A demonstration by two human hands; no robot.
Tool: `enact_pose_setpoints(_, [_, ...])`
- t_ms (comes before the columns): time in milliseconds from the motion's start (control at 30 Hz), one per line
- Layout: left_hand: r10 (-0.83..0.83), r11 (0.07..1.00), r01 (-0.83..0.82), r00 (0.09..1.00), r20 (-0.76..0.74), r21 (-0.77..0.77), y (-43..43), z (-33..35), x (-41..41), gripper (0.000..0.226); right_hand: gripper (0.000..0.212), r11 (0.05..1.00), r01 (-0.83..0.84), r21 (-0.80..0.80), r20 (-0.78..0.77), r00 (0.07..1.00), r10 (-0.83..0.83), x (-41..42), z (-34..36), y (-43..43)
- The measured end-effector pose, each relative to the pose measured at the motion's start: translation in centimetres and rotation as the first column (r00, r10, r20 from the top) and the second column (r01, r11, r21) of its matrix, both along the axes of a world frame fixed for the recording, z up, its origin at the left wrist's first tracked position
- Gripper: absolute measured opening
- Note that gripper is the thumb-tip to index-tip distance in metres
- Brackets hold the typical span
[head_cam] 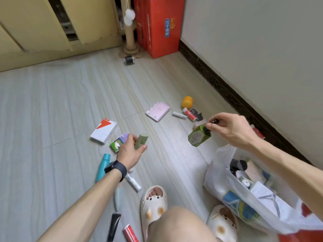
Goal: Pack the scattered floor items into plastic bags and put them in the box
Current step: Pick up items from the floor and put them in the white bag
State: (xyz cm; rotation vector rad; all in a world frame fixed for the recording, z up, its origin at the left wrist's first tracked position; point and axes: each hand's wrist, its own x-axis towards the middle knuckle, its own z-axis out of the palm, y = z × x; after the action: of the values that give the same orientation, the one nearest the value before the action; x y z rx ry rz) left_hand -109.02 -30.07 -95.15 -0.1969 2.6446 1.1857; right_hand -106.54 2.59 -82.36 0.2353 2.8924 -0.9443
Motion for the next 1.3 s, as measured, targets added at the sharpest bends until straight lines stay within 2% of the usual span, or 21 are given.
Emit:
enact_pose_setpoints(133, [-0.240, 0.964, 0.252, 0.962, -0.127, 0.085, 8.6, 6.2, -0.3, 0.034, 0.010, 0.962, 0.227, -0.152, -0.152, 0.956, -0.250, 6.9, 2.8, 4.0])
enact_pose_setpoints(200, [-0.413, 0.905, 0.423, 0.899, -0.147, 0.040, 12.8, 8.7, -0.1, 0.035, 0.007, 0.910, 0.351, -0.220, -0.170, 0.905, -0.391, 10.7, 2.5, 6.2])
enact_pose_setpoints(267, [-0.614, 0.789, 0.609, 0.774, -0.158, -0.082, 16.8, 10.5, 0.4, 0.036, 0.010, 0.843, 0.478, -0.246, -0.145, 0.842, -0.520, 14.2, 1.0, 8.5])
enact_pose_setpoints(333, [-0.792, 0.608, 0.753, 0.595, -0.133, -0.250, 20.4, 11.3, 1.3, 0.033, 0.012, 0.773, 0.585, -0.245, -0.114, 0.775, -0.622, 17.1, -0.5, 10.8])
enact_pose_setpoints(400, [-0.903, 0.413, 0.809, 0.425, -0.070, -0.418, 23.9, 11.3, 2.5, 0.031, 0.011, 0.732, 0.654, -0.191, -0.105, 0.728, -0.678, 19.1, -2.0, 12.6])
enact_pose_setpoints(467, [-0.950, 0.283, 0.813, 0.311, -0.032, -0.508, 27.0, 10.5, 3.8, 0.031, 0.008, 0.699, 0.693, -0.174, -0.074, 0.699, -0.711, 20.2, -3.6, 14.0])
enact_pose_setpoints(533, [-0.967, 0.213, 0.813, 0.253, -0.001, -0.542, 30.0, 8.6, 4.8, 0.031, 0.007, 0.666, 0.724, -0.179, -0.059, 0.668, -0.742, 20.5, -5.2, 15.4])
enact_pose_setpoints(633, [-0.966, 0.191, 0.819, 0.255, 0.045, -0.542, 34.1, 5.4, 5.7, 0.029, 0.004, 0.614, 0.771, -0.167, -0.068, 0.613, -0.787, 19.6, -7.1, 17.4])
enact_pose_setpoints(733, [-0.951, 0.170, 0.825, 0.280, 0.130, -0.538, 36.6, 2.5, 6.3, 0.034, 0.015, 0.681, 0.733, 0.000, -0.130, 0.675, -0.726, 18.5, -8.1, 18.5])
enact_pose_setpoints(833, [-0.959, 0.032, 0.805, 0.192, 0.210, -0.592, 37.3, 0.4, 7.1, 0.040, 0.017, 0.755, 0.610, 0.241, -0.146, 0.792, -0.593, 17.2, -9.0, 18.8])
enact_pose_setpoints(900, [-0.986, -0.030, 0.763, 0.085, 0.145, -0.646, 37.2, -0.1, 7.0, 0.031, 0.018, 0.767, 0.476, 0.430, -0.046, 0.860, -0.508, 16.5, -10.1, 19.0])
enact_pose_setpoints(933, [-0.995, -0.028, 0.739, 0.046, 0.091, -0.673, 37.1, -0.3, 6.5, 0.031, 0.018, 0.786, 0.408, 0.464, 0.036, 0.878, -0.477, 16.2, -10.7, 18.9])
enact_pose_setpoints(967, [-1.000, 0.007, 0.720, 0.025, 0.015, -0.694, 36.9, -0.2, 5.8, 0.032, 0.020, 0.831, 0.348, 0.435, 0.132, 0.888, -0.441, 15.9, -11.1, 18.7])
enact_pose_setpoints(1033, [-0.990, 0.125, 0.661, 0.030, -0.141, -0.740, 36.6, 0.2, 4.3, 0.035, 0.032, 0.933, 0.311, 0.180, 0.255, 0.901, -0.350, 15.7, -11.4, 18.2])
enact_pose_setpoints(1067, [-0.986, 0.160, 0.611, 0.067, -0.151, -0.775, 36.3, 0.7, 3.5, 0.050, 0.037, 0.942, 0.330, 0.060, 0.257, 0.907, -0.334, 16.0, -11.4, 18.0])
enact_pose_setpoints(1100, [-0.981, 0.186, 0.574, 0.149, -0.122, -0.797, 35.9, 1.3, 2.8, 0.070, 0.036, 0.937, 0.349, 0.030, 0.204, 0.915, -0.348, 16.4, -11.3, 17.9])
enact_pose_setpoints(1133, [-0.959, 0.221, 0.533, 0.272, -0.082, -0.817, 35.6, 1.7, 2.1, 0.087, 0.034, 0.920, 0.375, 0.116, 0.087, 0.919, -0.385, 17.1, -11.4, 18.1])
enact_pose_setpoints(1167, [-0.909, 0.272, 0.503, 0.414, -0.048, -0.820, 35.2, 2.2, 1.7, 0.095, 0.035, 0.861, 0.423, 0.283, -0.036, 0.901, -0.432, 18.0, -11.6, 18.3])
enact_pose_setpoints(1200, [-0.844, 0.327, 0.495, 0.536, -0.013, -0.805, 34.7, 2.3, 1.2, 0.089, 0.041, 0.764, 0.477, 0.434, -0.110, 0.870, -0.481, 19.0, -11.6, 18.6])
enact_pose_setpoints(1233, [-0.784, 0.379, 0.511, 0.620, 0.026, -0.771, 34.3, 2.4, 0.7, 0.071, 0.052, 0.685, 0.519, 0.511, -0.115, 0.831, -0.544, 20.0, -11.5, 18.8])
enact_pose_setpoints(1300, [-0.677, 0.516, 0.576, 0.728, 0.110, -0.634, 33.5, 2.4, -0.2, 0.032, 0.069, 0.662, 0.550, 0.510, 0.064, 0.743, -0.666, 22.0, -11.5, 19.3])
